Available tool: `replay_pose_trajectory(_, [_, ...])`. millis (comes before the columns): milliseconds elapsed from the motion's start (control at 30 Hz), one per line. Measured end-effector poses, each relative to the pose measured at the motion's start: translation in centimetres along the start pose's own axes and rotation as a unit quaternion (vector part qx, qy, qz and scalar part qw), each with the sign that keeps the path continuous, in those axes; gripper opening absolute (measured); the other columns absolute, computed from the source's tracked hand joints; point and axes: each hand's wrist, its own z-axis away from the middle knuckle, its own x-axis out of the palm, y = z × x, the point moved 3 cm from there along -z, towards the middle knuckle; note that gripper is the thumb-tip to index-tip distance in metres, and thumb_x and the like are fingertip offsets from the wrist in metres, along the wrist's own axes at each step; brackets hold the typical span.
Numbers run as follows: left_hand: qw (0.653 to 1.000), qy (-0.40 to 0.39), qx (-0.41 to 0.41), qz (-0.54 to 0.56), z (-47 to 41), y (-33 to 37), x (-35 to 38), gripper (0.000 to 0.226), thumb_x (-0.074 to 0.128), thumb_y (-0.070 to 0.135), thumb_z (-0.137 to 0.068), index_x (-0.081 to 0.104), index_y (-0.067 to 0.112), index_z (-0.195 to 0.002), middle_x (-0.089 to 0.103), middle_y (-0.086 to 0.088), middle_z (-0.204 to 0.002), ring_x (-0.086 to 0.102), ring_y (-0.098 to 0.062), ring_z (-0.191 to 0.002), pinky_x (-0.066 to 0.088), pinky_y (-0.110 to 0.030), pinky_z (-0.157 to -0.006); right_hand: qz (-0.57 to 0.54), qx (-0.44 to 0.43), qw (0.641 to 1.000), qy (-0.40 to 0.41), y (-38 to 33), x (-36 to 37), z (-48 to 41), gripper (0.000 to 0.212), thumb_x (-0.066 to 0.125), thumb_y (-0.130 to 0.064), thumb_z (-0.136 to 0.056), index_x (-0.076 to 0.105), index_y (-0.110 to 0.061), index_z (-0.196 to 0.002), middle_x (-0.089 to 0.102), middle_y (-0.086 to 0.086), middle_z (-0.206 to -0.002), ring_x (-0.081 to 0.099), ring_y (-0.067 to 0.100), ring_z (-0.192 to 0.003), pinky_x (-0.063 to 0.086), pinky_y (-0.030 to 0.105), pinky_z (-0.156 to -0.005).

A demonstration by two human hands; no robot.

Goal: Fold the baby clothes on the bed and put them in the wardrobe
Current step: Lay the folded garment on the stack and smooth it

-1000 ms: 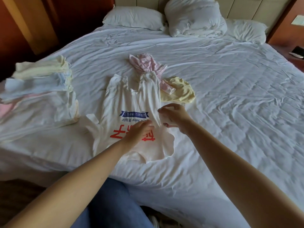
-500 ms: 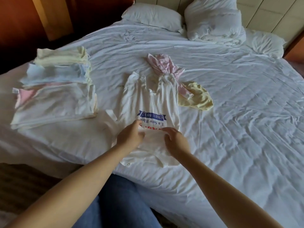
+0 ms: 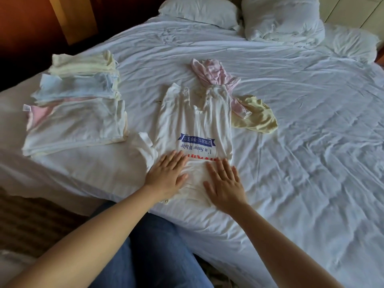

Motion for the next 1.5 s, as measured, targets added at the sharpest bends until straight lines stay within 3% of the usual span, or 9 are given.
replay_pose_trajectory(100, [0.999,-0.038,-0.024,-0.017,-0.6,0.3,-0.5,0.073,0.003,0.060,-0.095,-0.009,0.021,-0.155,-0.016,0.004,-0.161,-0.016,-0.016,-0.149,-0.007,-0.037,-0.122,-0.003,0.002,1.000,-0.025,0.0,-0.1,-0.2,0.077,0.001,-0.068,-0.084,0.000,-0.036,-0.154,-0.007,-0.001,-0.163,-0.015,0.018,-0.149,-0.011,0.037,-0.120])
replay_pose_trajectory(200, [0.999,-0.034,-0.019,0.014,-0.4,0.8,-1.8,0.066,0.017,0.054,-0.100,0.006,0.022,-0.157,-0.003,0.003,-0.164,-0.007,-0.015,-0.151,0.000,-0.037,-0.122,-0.013,0.004,0.998,-0.061,0.1,-0.7,-0.2,0.072,0.008,-0.067,-0.089,-0.001,-0.036,-0.154,-0.011,-0.003,-0.163,-0.019,0.016,-0.148,-0.013,0.036,-0.119])
replay_pose_trajectory(333, [0.972,0.197,0.080,0.096,3.6,0.2,-3.9,0.048,0.036,0.038,-0.093,0.063,0.019,-0.129,0.054,0.000,-0.142,0.042,-0.022,-0.138,0.039,-0.040,-0.110,-0.048,0.014,0.996,-0.069,0.2,-2.0,-0.7,0.059,0.040,-0.052,-0.097,0.025,-0.035,-0.151,0.008,-0.005,-0.163,-0.003,0.015,-0.150,-0.006,0.040,-0.120])
replay_pose_trajectory(433, [0.937,0.326,0.084,0.097,6.8,-2.3,-4.0,0.030,0.053,0.025,-0.090,0.070,0.015,-0.113,0.062,0.001,-0.124,0.052,-0.023,-0.125,0.043,-0.034,-0.101,-0.045,0.006,0.999,-0.013,-1.1,-3.8,-2.0,0.044,0.053,-0.044,-0.092,0.052,-0.032,-0.135,0.034,-0.003,-0.153,0.022,0.016,-0.146,0.000,0.047,-0.121])
replay_pose_trajectory(600, [0.958,0.271,0.038,0.087,8.6,-5.7,-2.2,0.036,0.047,0.035,-0.093,0.068,0.016,-0.115,0.061,0.001,-0.126,0.053,-0.024,-0.124,0.050,-0.040,-0.096,-0.121,-0.101,0.987,0.008,-7.9,-7.0,-6.2,0.037,0.057,-0.032,-0.091,0.058,-0.029,-0.129,0.050,-0.007,-0.139,0.044,0.017,-0.130,0.041,0.036,-0.102])
replay_pose_trajectory(833, [0.945,0.270,0.046,0.180,8.4,-6.5,-0.2,0.030,0.049,0.030,-0.093,0.071,0.019,-0.108,0.060,0.006,-0.128,0.059,-0.017,-0.114,0.053,-0.035,-0.087,-0.082,-0.226,0.971,-0.002,-17.9,-7.9,-10.5,0.035,0.053,-0.025,-0.095,0.059,-0.031,-0.129,0.054,-0.008,-0.139,0.042,0.009,-0.133,0.040,0.033,-0.104])
replay_pose_trajectory(1233, [0.922,0.311,0.070,0.221,7.9,-7.6,2.3,0.023,0.055,0.025,-0.096,0.069,0.017,-0.113,0.058,0.003,-0.133,0.046,-0.017,-0.134,0.040,-0.036,-0.108,-0.022,-0.083,0.986,-0.141,-18.5,-3.5,-16.4,0.048,0.054,-0.037,-0.095,0.043,-0.030,-0.142,0.062,0.005,-0.125,0.057,0.027,-0.117,0.047,0.039,-0.094])
replay_pose_trajectory(1400, [0.921,0.312,0.072,0.220,7.9,-7.8,2.5,0.023,0.054,0.027,-0.096,0.067,0.018,-0.112,0.056,0.003,-0.134,0.044,-0.016,-0.135,0.035,-0.034,-0.112,-0.035,-0.071,0.987,-0.137,-19.1,-3.2,-17.8,0.042,0.069,-0.036,-0.086,0.056,-0.020,-0.123,0.046,0.009,-0.126,0.055,0.028,-0.112,0.048,0.041,-0.095])
replay_pose_trajectory(1500, [0.923,0.302,0.072,0.228,7.9,-7.8,2.2,0.020,0.057,0.027,-0.093,0.065,0.019,-0.109,0.054,0.003,-0.135,0.046,-0.017,-0.132,0.038,-0.033,-0.108,-0.058,-0.063,0.986,-0.143,-19.2,-3.8,-17.8,0.030,0.072,-0.031,-0.081,0.057,-0.019,-0.103,0.055,0.005,-0.110,0.056,0.025,-0.099,0.046,0.032,-0.081])
